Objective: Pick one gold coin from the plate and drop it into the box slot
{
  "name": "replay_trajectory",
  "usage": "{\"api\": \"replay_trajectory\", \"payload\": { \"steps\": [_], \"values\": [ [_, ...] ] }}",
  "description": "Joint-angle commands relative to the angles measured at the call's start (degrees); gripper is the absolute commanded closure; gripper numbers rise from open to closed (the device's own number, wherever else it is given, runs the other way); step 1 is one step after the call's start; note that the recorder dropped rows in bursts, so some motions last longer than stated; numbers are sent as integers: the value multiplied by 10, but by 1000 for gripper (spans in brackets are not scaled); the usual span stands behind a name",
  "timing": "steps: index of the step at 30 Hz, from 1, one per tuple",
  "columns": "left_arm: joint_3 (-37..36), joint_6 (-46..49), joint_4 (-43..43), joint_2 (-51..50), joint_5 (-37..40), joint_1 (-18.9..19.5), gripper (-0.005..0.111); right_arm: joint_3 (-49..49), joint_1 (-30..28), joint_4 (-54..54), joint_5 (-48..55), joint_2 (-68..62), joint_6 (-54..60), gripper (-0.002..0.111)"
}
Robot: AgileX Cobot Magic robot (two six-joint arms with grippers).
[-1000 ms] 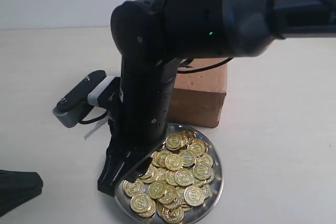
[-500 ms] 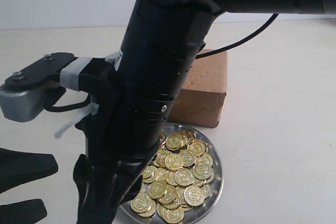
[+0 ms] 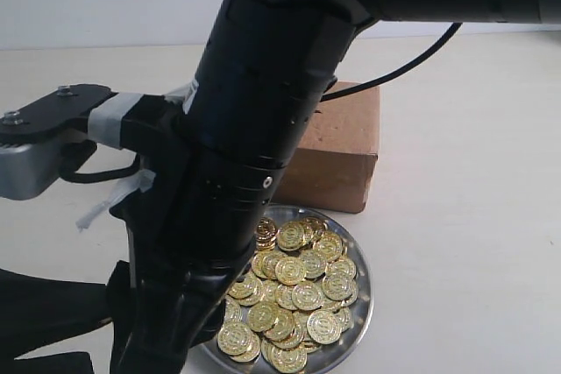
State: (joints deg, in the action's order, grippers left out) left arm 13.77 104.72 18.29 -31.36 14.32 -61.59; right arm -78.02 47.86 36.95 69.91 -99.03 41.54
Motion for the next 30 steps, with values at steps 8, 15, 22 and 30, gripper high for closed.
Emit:
{"api": "replay_trajectory", "payload": {
  "steps": [8,15,22,30],
  "values": [
    [8,2,10,-4,-32,-24,58,-4,-2,16,1,3,8,73],
    [26,2,10,-37,-31,-24,53,-4,-2,21,1,3,8,73],
    [27,2,21,-50,-31,-28,53,-4,-2,21,1,3,19,73],
    [27,2,22,-71,-47,-60,53,-4,-2,21,-9,3,23,73]
  ]
}}
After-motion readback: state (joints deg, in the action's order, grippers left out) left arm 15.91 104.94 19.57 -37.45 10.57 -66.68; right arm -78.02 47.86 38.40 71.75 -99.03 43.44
